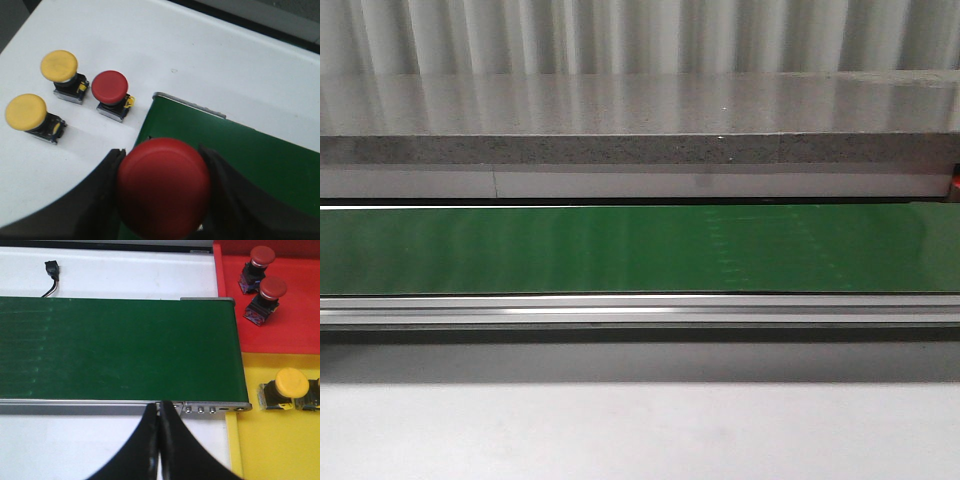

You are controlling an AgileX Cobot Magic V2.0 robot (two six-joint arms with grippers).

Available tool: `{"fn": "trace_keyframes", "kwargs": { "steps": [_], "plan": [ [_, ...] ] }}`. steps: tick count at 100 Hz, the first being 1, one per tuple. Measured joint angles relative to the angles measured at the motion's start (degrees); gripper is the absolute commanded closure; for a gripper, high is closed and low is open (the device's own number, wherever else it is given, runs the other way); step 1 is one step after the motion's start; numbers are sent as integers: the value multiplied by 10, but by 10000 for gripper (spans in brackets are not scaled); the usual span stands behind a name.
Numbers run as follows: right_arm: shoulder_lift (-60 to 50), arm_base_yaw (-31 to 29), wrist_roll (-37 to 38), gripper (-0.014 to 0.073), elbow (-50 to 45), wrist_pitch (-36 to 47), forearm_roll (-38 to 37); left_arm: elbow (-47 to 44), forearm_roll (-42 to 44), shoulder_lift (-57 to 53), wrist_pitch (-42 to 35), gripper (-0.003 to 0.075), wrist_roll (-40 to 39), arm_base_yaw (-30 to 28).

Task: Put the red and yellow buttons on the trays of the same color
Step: 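Move the left gripper to a red button and grasp it, then lower the red button onto the belt's start and open the left gripper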

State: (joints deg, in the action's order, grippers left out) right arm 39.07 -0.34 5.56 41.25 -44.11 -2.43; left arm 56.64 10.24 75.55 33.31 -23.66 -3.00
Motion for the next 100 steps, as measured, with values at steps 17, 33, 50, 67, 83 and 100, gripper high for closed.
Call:
{"fn": "trace_keyframes", "kwargs": {
  "steps": [17, 33, 50, 67, 83, 100],
  "plan": [
    [0, 0, 0, 661, 0, 0, 0, 0, 0, 35, 2, 740, 5, 23],
    [0, 0, 0, 661, 0, 0, 0, 0, -4, 83, 4, 739, 5, 28],
    [0, 0, 0, 661, 0, 0, 0, 1, -26, 103, 14, 670, 25, 30],
    [0, 0, 0, 661, 0, 0, 0, 1, -62, 103, 14, 359, 67, 30],
    [0, 0, 0, 661, 0, 0, 0, 1, -88, 103, 26, 66, 104, 30],
    [0, 0, 0, 661, 0, 0, 0, 1, -119, 97, 37, 61, 136, 30]
  ]
}}
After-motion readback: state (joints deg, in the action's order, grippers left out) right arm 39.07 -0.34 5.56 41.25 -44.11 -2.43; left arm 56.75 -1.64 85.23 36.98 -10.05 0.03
